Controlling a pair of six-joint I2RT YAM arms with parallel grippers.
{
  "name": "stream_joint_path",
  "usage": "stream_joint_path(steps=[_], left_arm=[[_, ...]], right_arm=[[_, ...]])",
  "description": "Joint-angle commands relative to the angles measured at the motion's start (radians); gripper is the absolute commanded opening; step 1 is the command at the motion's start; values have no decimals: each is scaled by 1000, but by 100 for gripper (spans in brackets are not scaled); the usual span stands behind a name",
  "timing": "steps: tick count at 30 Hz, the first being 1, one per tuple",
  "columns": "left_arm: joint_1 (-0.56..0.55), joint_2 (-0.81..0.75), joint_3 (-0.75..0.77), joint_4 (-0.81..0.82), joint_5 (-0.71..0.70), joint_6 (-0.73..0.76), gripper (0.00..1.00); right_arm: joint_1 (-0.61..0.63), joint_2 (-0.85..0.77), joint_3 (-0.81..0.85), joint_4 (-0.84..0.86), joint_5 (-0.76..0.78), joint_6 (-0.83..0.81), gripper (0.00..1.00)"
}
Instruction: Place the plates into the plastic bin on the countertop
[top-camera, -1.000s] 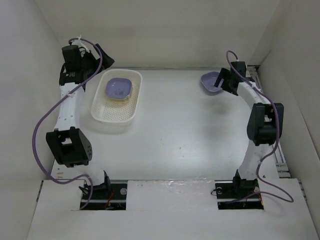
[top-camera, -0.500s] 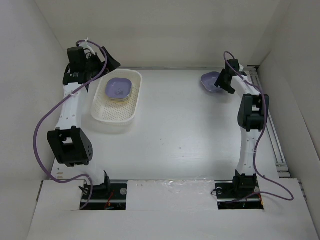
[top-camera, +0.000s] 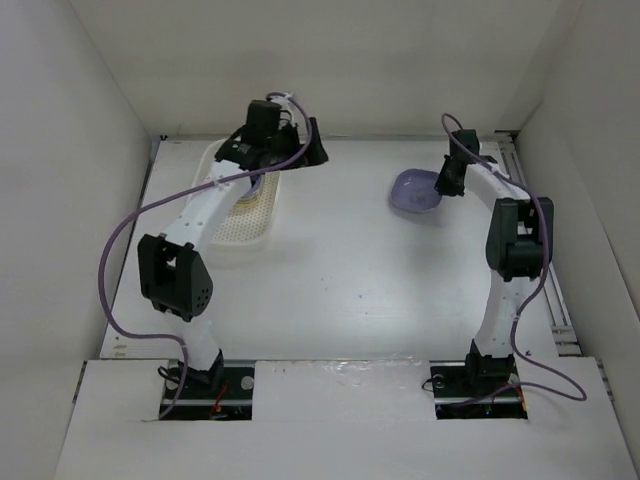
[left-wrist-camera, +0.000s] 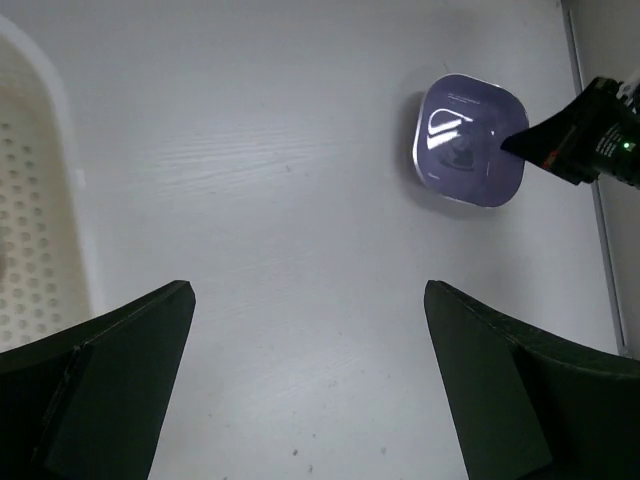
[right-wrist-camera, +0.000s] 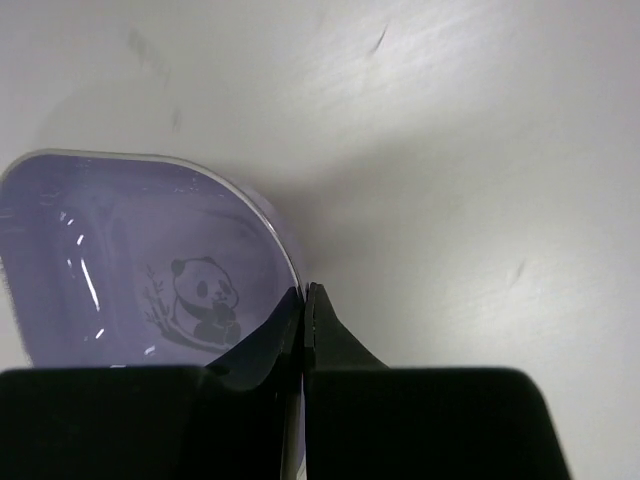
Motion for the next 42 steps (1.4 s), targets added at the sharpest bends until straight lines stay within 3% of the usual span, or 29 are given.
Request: stream_joint_path(steps=[1,10,14,16,18,19,21,22,23,25,27,30,33,42], left_arm=[[-93,27,75,-47,-69,30,100],[-211,120,71,-66,-95,33,100],[-242,143,48,-45,-118,7,96],[-242,143,20,-35,-147,-7,82],[-242,134,2,-12,-173,-7,60],[-242,134,2,1,-185,-16,31],[-242,125,-8,2,-196,-16,4],[-242,125,12,-9,-207,-16,0],[-242,125,37,-18,-221,-16,0],[-242,125,63,-44,-261,-16,0],[-180,111,101,-61,-282,-16,0],[-75,90,173,-101,-247,12,0],[125,90,228,-133,-170,36,0],[439,217,278,-103,95,196,0]], right_arm=[[129,-200,-108,77,1,-127,0],[355,-453,-182,18,-21,-176,0],[387,-472,-126,5,-30,-165,0],[398,-485,-102,-6,-41,-165,0],[407,-501,-102,3,-76,-165,0],[407,-514,-102,14,-120,-156,0],[407,-525,-115,32,-165,-147,0],[407,-534,-115,53,-174,-147,0],[407,-535,-127,63,-183,-147,16],[407,-535,-139,77,-183,-147,63],[395,-535,-139,77,-161,-147,98],[366,-508,-168,54,-160,-157,99],[337,-499,-239,83,-205,-176,99],[315,-499,-331,124,-280,-220,99]])
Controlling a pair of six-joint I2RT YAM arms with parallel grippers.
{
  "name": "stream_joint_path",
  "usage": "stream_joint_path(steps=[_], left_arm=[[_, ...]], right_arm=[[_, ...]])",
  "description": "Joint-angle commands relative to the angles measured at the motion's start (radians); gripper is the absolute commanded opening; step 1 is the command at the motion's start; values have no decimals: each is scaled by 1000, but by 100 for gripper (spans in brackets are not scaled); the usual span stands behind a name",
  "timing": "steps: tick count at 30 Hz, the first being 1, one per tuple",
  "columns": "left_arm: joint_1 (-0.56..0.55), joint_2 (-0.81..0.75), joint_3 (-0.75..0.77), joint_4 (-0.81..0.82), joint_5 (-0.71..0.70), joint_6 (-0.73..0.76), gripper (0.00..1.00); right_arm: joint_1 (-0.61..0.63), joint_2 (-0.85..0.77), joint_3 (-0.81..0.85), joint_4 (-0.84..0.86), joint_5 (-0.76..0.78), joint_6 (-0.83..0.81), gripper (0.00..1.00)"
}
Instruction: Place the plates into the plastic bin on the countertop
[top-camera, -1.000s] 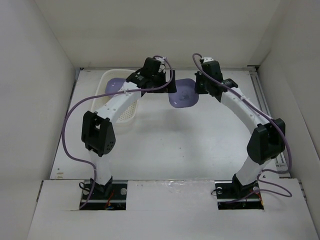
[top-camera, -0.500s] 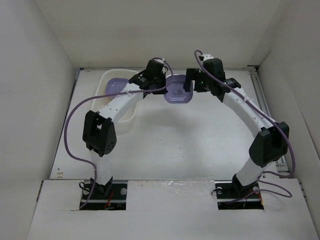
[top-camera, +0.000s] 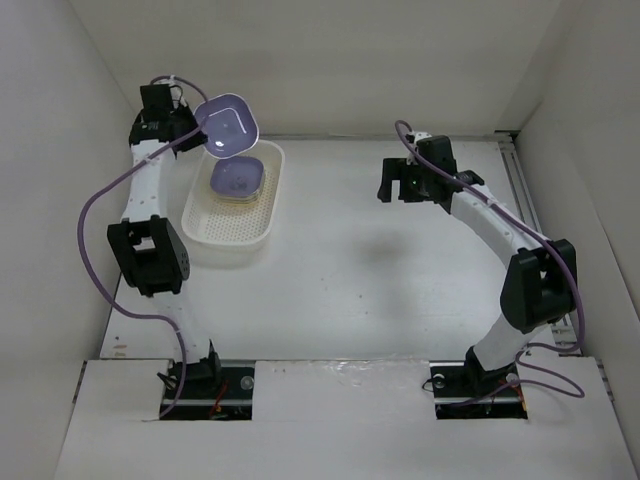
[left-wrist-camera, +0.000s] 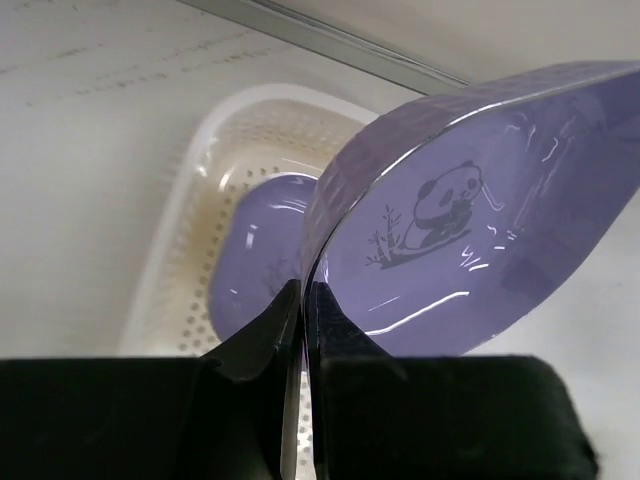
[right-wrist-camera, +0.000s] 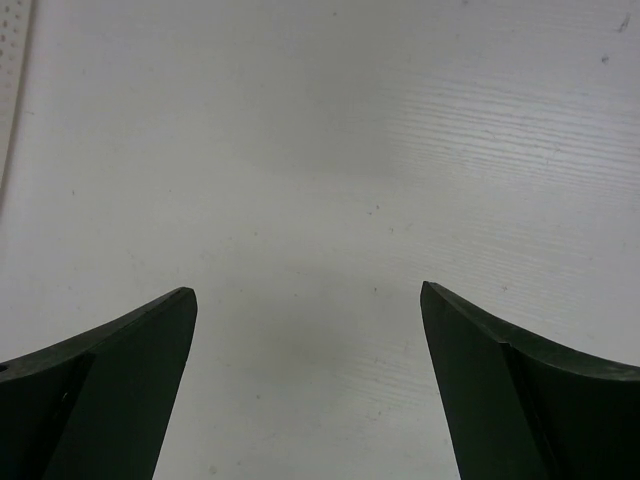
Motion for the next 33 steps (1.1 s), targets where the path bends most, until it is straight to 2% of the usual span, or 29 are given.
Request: stream_joint_path(steps=[1,3,7,15,18,23,24,29,33], left_arm=[[42,62,64,12,206,109,0],[92,112,75,33,301,118,0],[93,162,77,33,368,132,0],[93,152,-40,65,257,100,0],[93,143,-55,50,211,84,17],[93,56,-55,41,149,55,63],[93,34,-55,41,139,46,99],[93,-148,-64,56,119,20,99],[71,-305,-86,65,27,9,99]], right_arm=[[16,-12,-9,71,-48,-45,99],[25,-23,-9,71,-48,-55,99],[34,-34,-18,62,-39,-55,99],[43,-32,-9,71,-48,-65,99],[43,-32,-9,71,-60,-65,99],[43,-41,-9,80,-60,-65,99],[43,-41,-9,80,-60,-65,99],[43,-41,-9,80,-60,-65,99],[52,-78,-18,71,-24,-65,99]])
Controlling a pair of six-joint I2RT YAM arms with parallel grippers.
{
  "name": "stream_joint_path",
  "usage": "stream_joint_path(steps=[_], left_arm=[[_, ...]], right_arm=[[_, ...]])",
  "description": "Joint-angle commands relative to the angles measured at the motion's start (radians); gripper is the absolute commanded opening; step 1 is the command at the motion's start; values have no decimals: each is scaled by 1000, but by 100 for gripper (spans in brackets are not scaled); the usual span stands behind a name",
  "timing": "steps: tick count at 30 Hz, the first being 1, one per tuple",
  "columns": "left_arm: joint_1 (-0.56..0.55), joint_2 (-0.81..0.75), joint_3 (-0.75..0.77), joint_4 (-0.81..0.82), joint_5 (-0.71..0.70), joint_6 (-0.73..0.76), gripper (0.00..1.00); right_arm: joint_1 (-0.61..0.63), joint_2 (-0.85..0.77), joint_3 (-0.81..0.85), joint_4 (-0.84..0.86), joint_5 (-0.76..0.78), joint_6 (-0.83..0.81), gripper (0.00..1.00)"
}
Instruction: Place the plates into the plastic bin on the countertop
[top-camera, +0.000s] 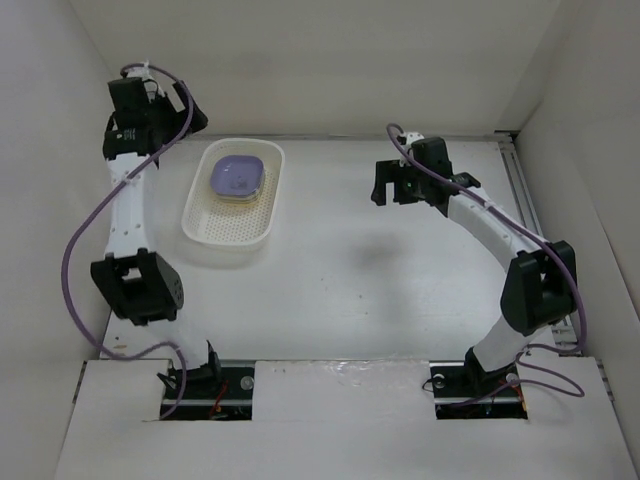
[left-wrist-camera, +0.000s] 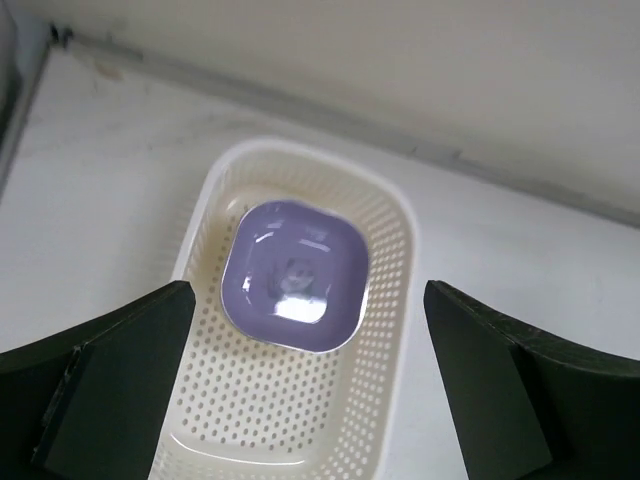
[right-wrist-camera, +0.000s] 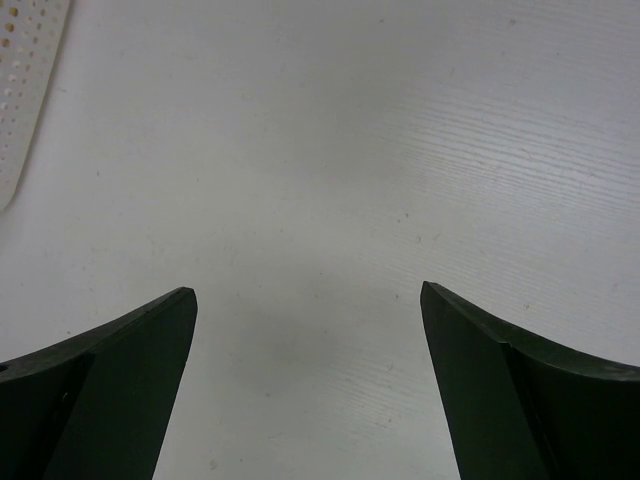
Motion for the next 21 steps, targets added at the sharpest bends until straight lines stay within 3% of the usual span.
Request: stream_joint_path(steps=[1,7,14,18,21], left_arm=[[-28,-211,-6,40,-71,-21,99],[-28,-417,-151,23,-132,-93,99],[-28,-848,-611,144,-216,-126,99],[-28,-1127,-918,203,-197,-171,99],[-28,-1217,-1049,234,-209,-192,99]], right_arm=[[17,-84,-4,38,35,-16,99],[115,-264,-4,-54,225,-7,99],[322,-526,43,-218,542,13,99],[407,-661,18,-293,641,24,99],[421,-761,-35,-331,659,24,99]])
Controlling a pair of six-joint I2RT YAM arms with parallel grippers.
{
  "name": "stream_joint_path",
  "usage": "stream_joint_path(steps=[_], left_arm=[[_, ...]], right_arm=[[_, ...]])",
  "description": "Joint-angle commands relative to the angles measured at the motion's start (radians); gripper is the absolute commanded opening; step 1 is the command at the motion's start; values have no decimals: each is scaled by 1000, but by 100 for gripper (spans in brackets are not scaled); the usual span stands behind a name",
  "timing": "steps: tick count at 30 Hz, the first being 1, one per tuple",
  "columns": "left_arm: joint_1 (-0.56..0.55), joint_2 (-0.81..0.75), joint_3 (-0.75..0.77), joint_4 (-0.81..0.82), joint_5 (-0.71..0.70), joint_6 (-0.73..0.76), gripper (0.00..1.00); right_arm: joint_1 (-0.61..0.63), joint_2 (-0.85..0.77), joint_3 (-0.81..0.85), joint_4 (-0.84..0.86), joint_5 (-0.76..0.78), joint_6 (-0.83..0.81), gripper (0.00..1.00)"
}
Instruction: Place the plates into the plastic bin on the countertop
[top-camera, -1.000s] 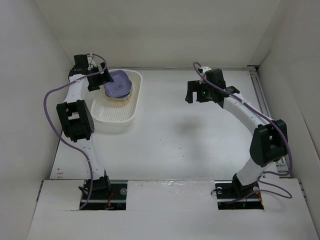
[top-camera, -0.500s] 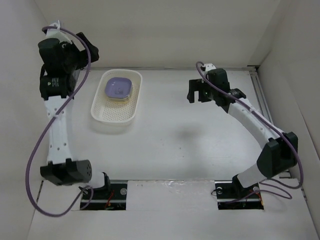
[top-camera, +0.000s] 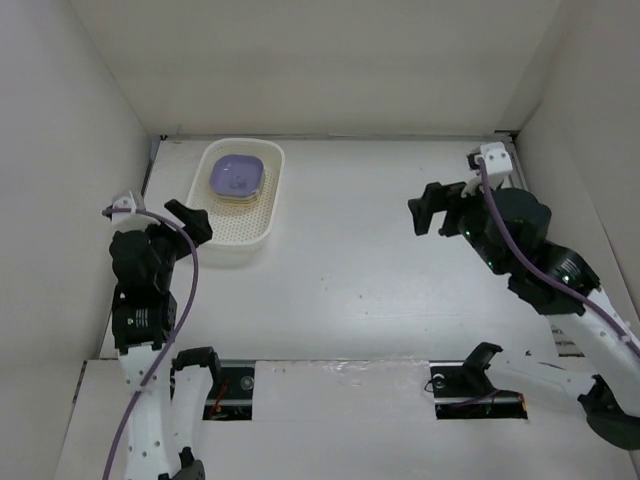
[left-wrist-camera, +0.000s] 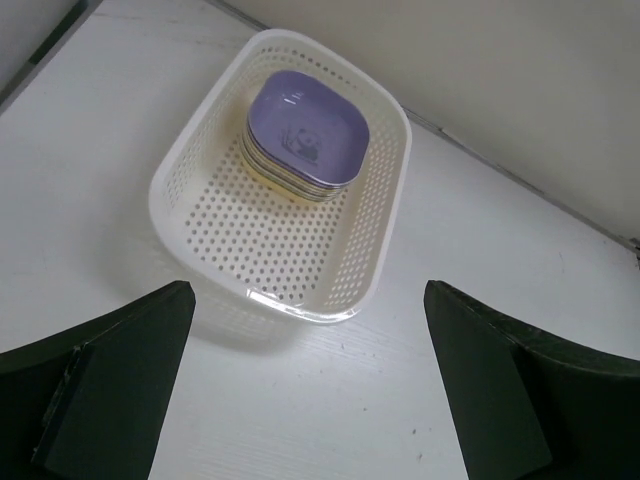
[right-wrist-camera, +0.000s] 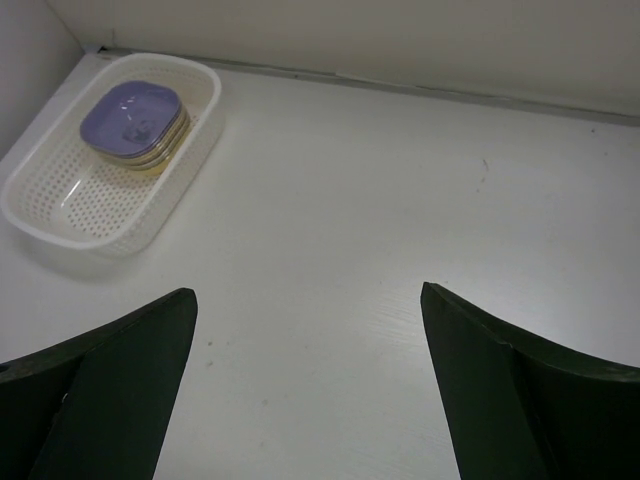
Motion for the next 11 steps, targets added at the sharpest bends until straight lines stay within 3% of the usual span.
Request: stream_joint_path(steps=[1,5,11], left_arm=[[3,-63,-54,64,-15,-42,99],[3,-78,-45,35,-48,-22,99],[3,-52,-54,55,26,-31,99]], right_arm=[[15,-74,-47,-101,108,11,99],[15,-178,-101,-127,144,11,99],[15,-237,-110,-149,164,11,99]])
